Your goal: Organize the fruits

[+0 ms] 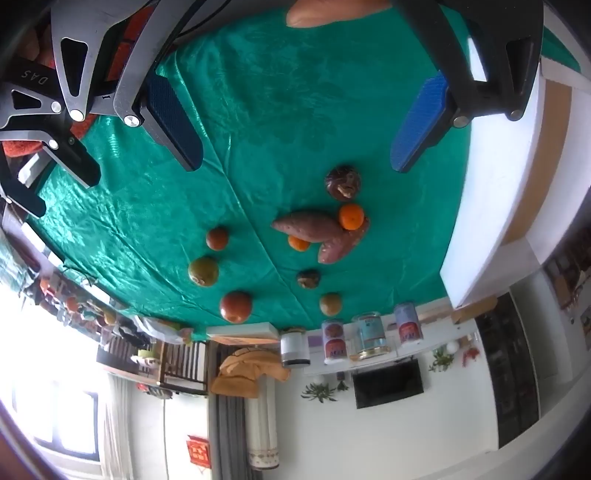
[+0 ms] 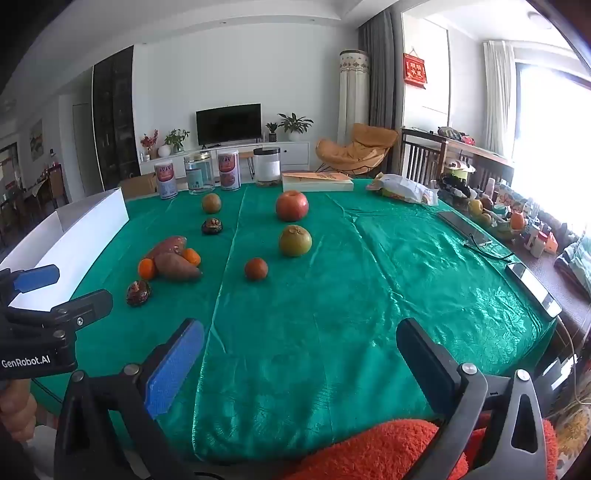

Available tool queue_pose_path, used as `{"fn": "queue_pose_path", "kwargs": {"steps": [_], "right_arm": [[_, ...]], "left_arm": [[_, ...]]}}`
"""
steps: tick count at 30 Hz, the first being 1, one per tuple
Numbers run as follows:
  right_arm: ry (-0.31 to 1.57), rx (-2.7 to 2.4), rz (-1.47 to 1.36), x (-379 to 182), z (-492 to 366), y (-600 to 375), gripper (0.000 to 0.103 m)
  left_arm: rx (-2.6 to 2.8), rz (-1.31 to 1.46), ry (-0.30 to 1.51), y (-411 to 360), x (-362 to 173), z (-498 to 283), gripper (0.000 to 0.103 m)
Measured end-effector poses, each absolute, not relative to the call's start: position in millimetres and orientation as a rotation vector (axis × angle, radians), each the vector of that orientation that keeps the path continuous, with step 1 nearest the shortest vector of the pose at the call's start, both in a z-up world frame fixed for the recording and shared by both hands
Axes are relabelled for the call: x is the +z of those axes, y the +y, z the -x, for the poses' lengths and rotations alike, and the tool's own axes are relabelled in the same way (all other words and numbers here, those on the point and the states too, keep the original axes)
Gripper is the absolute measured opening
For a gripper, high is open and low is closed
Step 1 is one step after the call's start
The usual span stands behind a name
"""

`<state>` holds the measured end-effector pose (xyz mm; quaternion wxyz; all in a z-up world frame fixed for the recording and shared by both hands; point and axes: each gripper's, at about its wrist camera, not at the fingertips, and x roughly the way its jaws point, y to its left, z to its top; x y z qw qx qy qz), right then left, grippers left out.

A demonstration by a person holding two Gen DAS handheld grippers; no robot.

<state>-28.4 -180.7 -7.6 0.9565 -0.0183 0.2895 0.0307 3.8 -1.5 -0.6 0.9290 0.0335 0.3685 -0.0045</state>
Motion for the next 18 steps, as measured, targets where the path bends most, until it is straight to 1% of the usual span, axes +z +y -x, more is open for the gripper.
{"fn": "queue_pose_path", "kwargs": {"steps": [5, 10, 18], "right_arm": [[0.595, 0.055, 0.044, -8.1, 28.2, -179.4, 0.103], [0.606, 0.055, 0.033, -14.3, 16.2, -193.3, 0.103], [0.621, 0.055, 0.033, -14.6, 18.7, -187.2, 0.103]], "left_arm": [[-0.014, -0.042, 0.714, -0.8, 0.4, 2.9, 0.102], [-0.015, -0.029, 0.729, 1.4, -6.5, -3.1, 0.102], [-0.014, -0.032, 0.727, 0.6, -8.2, -3.4, 0.102]]}}
